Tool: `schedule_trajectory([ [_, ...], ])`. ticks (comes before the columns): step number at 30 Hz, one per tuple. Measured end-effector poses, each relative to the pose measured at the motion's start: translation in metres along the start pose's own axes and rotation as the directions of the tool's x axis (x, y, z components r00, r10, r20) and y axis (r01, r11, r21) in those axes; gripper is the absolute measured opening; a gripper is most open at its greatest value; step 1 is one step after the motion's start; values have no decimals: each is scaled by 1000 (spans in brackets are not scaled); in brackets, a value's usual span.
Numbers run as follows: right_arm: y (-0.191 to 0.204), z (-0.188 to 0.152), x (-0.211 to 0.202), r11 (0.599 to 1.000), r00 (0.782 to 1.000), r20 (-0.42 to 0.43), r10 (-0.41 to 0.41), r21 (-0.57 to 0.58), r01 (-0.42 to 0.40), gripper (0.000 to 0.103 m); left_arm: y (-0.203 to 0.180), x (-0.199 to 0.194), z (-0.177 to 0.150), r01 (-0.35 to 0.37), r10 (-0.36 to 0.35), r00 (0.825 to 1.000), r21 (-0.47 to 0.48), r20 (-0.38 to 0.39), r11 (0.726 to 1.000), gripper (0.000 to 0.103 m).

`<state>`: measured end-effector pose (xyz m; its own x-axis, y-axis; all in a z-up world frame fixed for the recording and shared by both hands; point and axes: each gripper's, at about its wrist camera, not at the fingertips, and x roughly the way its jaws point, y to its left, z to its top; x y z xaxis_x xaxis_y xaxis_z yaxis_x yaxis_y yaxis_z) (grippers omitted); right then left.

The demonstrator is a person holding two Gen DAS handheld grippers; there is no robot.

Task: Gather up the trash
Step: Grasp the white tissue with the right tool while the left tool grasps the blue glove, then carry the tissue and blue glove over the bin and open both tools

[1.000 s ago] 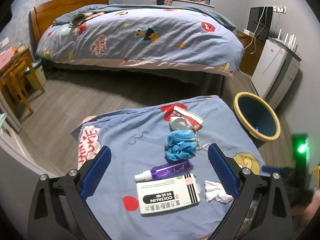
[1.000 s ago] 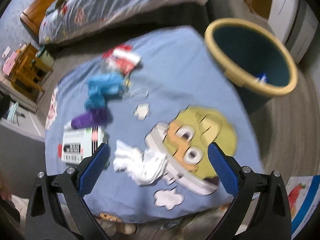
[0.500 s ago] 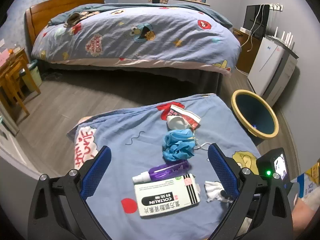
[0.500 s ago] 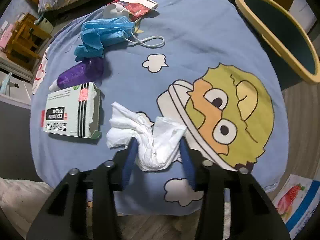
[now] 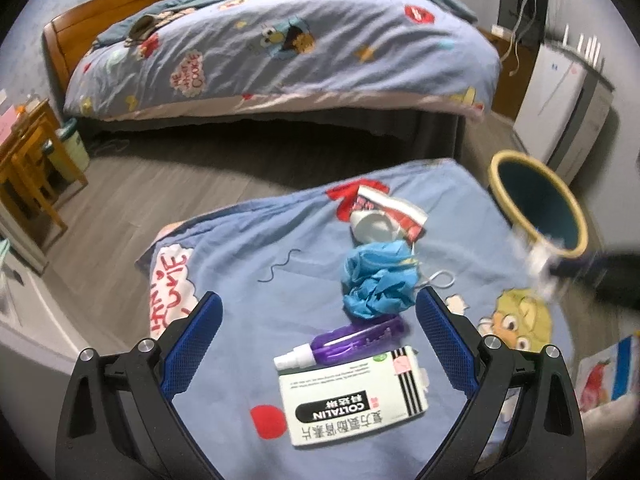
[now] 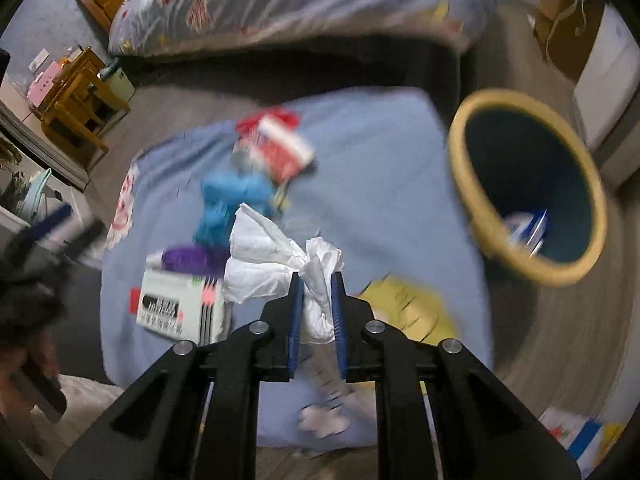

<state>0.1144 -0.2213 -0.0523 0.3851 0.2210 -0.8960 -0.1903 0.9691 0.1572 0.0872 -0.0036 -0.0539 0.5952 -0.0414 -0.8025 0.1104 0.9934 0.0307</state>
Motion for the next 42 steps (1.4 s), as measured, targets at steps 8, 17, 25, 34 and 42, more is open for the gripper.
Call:
schedule_trajectory([
  [8,-44,20,20,984,995,21,96,148,-98,14,-28,48,-4,14,-8,998,86,-70,996,96],
  [17,-42,29,23,988,993,25,117,94,-119,14,-57,97,-5,45,-32,991,105,-128,993,95],
  [25,-49,33,15,985,990,50,131,103,-136,14,-52,111,-7,82,-70,981,64,-178,995,48],
  [34,-46,35,5,987,989,77,129,90,-136,14,-41,66,4,132,-131,990,5,-58,991,38],
  [42,-57,39,-11,987,986,122,110,104,-123,14,-55,30,19,144,-146,988,46,48,989,38],
])
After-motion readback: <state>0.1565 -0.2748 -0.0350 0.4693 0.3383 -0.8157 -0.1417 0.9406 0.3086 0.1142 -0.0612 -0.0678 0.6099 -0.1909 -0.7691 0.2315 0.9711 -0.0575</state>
